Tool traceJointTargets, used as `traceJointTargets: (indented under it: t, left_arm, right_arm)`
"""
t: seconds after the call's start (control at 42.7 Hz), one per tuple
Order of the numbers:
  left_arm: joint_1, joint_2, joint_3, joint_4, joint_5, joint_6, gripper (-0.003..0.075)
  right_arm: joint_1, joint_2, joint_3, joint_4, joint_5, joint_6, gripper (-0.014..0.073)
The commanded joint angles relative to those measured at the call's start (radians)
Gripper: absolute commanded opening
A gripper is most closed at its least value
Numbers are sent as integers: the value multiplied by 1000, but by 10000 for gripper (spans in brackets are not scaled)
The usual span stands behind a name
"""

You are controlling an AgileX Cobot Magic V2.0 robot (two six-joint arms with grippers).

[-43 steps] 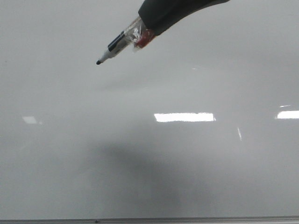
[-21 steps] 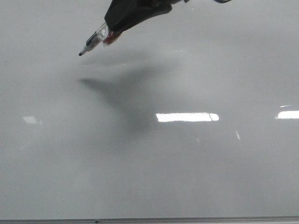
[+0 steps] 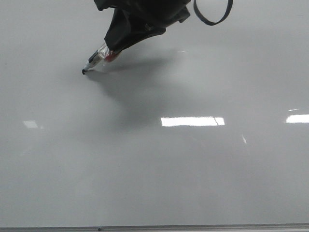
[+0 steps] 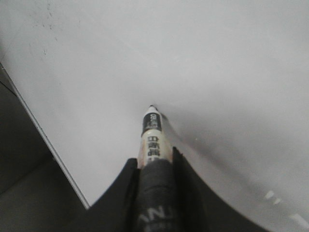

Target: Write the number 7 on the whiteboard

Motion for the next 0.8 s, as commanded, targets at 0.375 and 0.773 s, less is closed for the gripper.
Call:
traceJointTargets:
  t: [0.375, 0.773]
  left_arm:
    - [-7, 8, -29, -25, -72, -10, -20]
    - [-7, 8, -29, -25, -72, -10, -20]
  right_arm:
    - [-242, -205, 131, 3, -7, -8, -59]
    - [-140, -126, 131, -25, 48, -8, -59]
